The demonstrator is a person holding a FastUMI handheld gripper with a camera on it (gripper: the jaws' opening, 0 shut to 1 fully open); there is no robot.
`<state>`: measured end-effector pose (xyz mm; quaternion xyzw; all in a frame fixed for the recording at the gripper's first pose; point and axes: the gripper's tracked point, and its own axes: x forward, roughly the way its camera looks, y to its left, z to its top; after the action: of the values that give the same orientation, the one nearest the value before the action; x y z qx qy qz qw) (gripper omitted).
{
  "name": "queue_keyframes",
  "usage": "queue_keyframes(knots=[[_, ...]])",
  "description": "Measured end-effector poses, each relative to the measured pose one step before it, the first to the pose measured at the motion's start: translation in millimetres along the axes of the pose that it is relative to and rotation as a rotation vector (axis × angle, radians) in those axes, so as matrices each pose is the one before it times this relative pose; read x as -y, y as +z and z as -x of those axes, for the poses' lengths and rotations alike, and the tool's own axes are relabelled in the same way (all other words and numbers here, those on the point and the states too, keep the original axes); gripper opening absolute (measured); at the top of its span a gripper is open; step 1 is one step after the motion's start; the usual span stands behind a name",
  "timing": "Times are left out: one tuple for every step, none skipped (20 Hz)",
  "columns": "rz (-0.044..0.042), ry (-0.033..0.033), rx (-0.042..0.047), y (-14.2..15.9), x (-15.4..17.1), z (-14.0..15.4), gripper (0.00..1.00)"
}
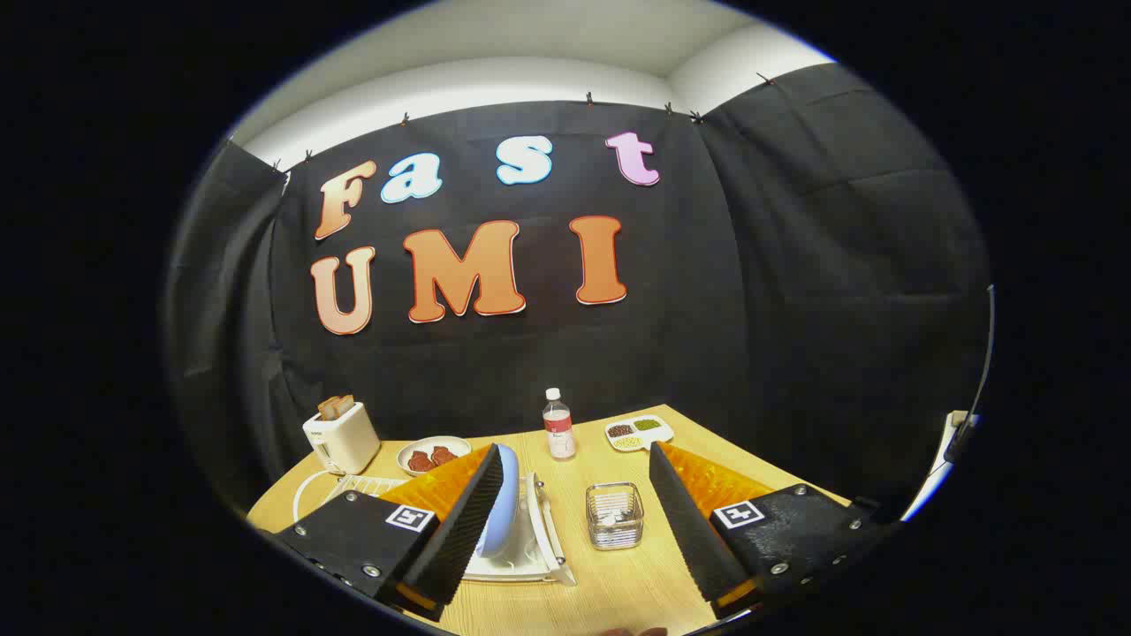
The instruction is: Take the plate from the dish rack, then take the spoon from the basket and place it into the plate.
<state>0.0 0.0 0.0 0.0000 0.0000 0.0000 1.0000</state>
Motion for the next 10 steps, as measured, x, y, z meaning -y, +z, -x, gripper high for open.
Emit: queue_keyframes(knots=[[0.00495,-0.00303,0.01124,3.47,-2.71,7.99,0.99],[0.00363,0.00615,-0.00174,0.72,-5.15,6.13,0.99],[0.00445,0.00203,-0.01003,-0.27,-1.9,4.85,0.99],[0.00241,-0.00582,-0.00652,0.46,1.82,4.1,0.99],[0.00086,-0.00561,0.00308,3.73,1.84,2.04,0.99],[0.00097,-0.00154,0.00076,3.68,1.07,1.28,0.99],[0.00142,0.00579,-0.00352,1.58,-0.72,0.69,0.99],[0.00415,0.00717,-0.00091,2.1,-1.36,1.5,0.99],[0.00551,0.00374,0.00234,2.52,-1.28,0.4,0.99],[0.00449,0.00225,-0.00037,1.11,-0.21,-0.56,0.99]])
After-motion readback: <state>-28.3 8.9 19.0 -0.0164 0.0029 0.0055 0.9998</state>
